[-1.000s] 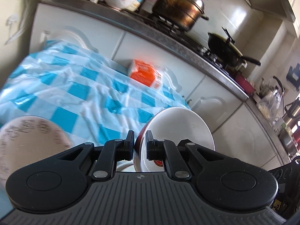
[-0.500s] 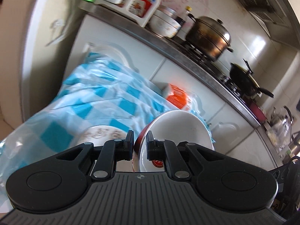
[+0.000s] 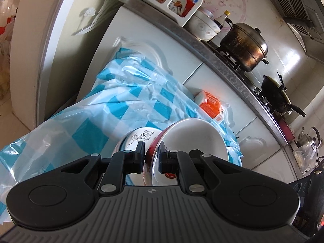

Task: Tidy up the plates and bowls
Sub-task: 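Lower the red bowl into the blue bowl and open both grippers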

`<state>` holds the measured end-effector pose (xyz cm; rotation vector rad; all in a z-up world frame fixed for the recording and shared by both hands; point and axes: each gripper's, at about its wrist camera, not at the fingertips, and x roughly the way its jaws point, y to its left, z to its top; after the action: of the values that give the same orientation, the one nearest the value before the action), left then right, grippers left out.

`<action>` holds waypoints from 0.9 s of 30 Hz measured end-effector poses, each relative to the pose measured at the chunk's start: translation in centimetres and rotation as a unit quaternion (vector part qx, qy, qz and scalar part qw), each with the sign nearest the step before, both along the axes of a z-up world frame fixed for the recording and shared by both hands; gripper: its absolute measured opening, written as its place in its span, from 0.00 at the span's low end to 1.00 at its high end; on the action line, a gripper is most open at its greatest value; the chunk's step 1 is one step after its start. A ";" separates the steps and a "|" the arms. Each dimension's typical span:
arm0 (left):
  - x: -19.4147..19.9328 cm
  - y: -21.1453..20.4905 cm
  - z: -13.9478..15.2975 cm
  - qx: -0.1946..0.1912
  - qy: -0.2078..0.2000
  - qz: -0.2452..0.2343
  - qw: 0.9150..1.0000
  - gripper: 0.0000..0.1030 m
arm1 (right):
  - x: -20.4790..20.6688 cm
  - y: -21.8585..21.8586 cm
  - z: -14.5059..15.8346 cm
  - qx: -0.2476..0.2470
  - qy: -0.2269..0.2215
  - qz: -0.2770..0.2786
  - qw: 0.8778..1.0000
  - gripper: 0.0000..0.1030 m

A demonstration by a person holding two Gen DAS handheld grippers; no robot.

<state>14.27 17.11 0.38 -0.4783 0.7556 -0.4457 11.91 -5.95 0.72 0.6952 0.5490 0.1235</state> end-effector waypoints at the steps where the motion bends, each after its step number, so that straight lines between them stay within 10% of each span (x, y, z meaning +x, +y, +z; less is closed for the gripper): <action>1: 0.0 0.1 -0.1 0.000 0.001 0.001 1.000 0.07 | 0.1 0.1 -0.1 -0.002 0.001 0.001 1.000 0.56; 27: 0.2 -0.5 -1.3 0.011 0.009 0.014 1.000 0.07 | 1.1 1.7 -1.0 -0.103 0.001 0.009 0.995 0.55</action>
<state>14.50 16.61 -0.91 -0.4716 0.7690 -0.4075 12.96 -4.26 -0.24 0.4898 0.5605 0.0817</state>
